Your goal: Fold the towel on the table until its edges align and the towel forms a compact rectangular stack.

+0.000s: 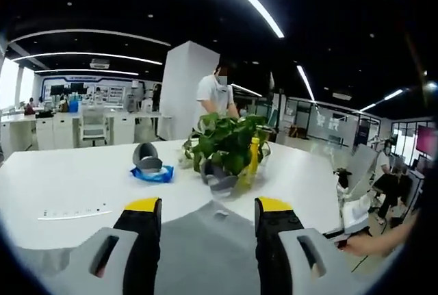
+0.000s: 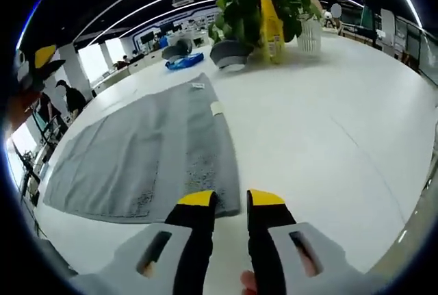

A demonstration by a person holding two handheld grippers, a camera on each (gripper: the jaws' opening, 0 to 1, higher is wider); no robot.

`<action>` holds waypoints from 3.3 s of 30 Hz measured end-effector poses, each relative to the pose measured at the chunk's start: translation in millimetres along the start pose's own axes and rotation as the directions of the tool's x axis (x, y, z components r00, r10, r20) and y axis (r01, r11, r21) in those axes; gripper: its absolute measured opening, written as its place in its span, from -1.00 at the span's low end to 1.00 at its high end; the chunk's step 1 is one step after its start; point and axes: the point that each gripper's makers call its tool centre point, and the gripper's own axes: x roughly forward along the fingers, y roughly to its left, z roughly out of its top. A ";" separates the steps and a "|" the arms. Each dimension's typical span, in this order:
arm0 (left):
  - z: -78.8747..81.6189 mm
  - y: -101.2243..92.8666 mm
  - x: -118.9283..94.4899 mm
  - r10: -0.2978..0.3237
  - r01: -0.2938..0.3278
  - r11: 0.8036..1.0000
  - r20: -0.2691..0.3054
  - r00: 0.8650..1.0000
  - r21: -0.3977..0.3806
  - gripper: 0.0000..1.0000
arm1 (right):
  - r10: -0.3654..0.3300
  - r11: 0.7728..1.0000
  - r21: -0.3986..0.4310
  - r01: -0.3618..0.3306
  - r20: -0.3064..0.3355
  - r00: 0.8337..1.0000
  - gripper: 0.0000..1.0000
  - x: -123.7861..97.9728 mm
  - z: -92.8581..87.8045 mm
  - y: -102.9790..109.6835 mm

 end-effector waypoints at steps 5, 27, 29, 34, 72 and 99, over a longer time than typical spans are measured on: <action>-3.0 -2.1 32.7 -0.016 0.016 1.000 -0.009 1.000 0.000 0.12 | -0.018 0.996 -0.084 0.018 -0.004 1.000 -0.76 3.2 -0.5 0.8; -16.6 -22.5 158.6 -0.076 0.076 0.997 0.032 0.997 0.019 0.11 | -0.013 0.996 -0.085 0.015 0.023 1.000 -0.96 4.4 -2.1 -1.5; -22.4 -20.5 169.8 -0.071 0.071 0.997 0.033 0.997 0.018 0.11 | -0.011 0.996 -0.085 0.014 0.027 1.000 -0.96 4.6 -2.6 -1.8; -54.2 -16.0 192.1 -0.050 0.050 0.999 0.009 0.999 0.001 0.10 | 0.002 0.997 -0.077 0.001 0.035 0.999 -0.97 4.6 -2.5 -2.1; -169.5 -12.0 274.5 -0.041 0.071 0.988 -0.212 0.976 0.137 -0.30 | 0.008 0.999 -0.031 -0.007 0.039 0.999 -0.98 8.2 -1.7 -3.2; -128.2 -16.3 261.5 -0.085 0.111 0.981 -0.164 0.983 0.160 -0.92 | 0.044 0.999 -0.024 -0.042 0.082 0.996 -1.00 -8.3 27.5 10.8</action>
